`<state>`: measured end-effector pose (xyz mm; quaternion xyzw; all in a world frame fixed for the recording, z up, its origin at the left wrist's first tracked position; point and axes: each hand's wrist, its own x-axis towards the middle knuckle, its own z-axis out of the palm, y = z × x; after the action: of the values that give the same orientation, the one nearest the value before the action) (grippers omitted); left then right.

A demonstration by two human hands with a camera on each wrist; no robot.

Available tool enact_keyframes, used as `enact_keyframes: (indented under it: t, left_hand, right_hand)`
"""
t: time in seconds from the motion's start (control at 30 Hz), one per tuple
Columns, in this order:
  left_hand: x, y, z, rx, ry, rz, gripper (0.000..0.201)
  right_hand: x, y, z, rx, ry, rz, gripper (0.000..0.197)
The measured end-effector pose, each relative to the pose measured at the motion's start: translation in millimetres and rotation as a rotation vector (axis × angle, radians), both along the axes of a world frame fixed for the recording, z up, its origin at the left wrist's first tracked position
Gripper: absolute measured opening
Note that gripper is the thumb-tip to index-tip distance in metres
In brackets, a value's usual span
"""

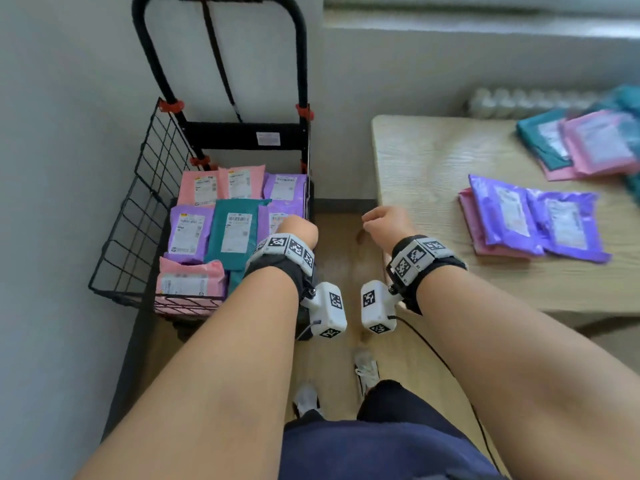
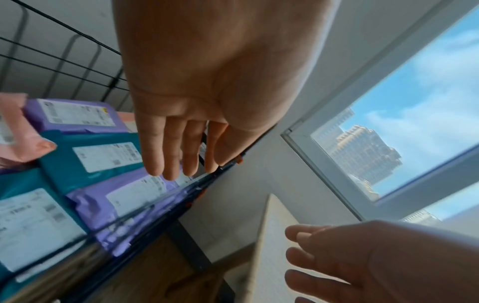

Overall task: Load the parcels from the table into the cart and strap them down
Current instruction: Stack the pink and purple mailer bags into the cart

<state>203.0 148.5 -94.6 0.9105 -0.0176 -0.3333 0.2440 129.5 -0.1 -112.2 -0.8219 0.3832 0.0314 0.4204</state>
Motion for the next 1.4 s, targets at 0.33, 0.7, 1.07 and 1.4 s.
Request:
enact_keyframes:
  t: [0.33,0.7,1.07,1.4]
  left_hand:
    - [-73.4,-146.6,18.7,-0.073,-0.066,-0.266,0.038]
    - [-146.4,-318.7,3.4,-0.086,-0.067,-0.177,0.029]
    - [-154.5,-368.6,-42.8,-0.097,-0.008,-0.023,0.036]
    - [-151.9,-380.5,-54.0,-0.226,-0.003,0.216,0.017]
  right_hand:
    - [-104.7,-136.9,7.5,-0.017,-0.034,-0.29,0.023]
    - [-177.6,-322.2,-14.0,0.066,0.066,-0.312,0.029]
    - [-171.0,-358.8,-51.4,0.115,0.239,-0.049,0.057]
    - [-156.5,-376.1,-55.6,0.103,0.169,-0.082,0.023]
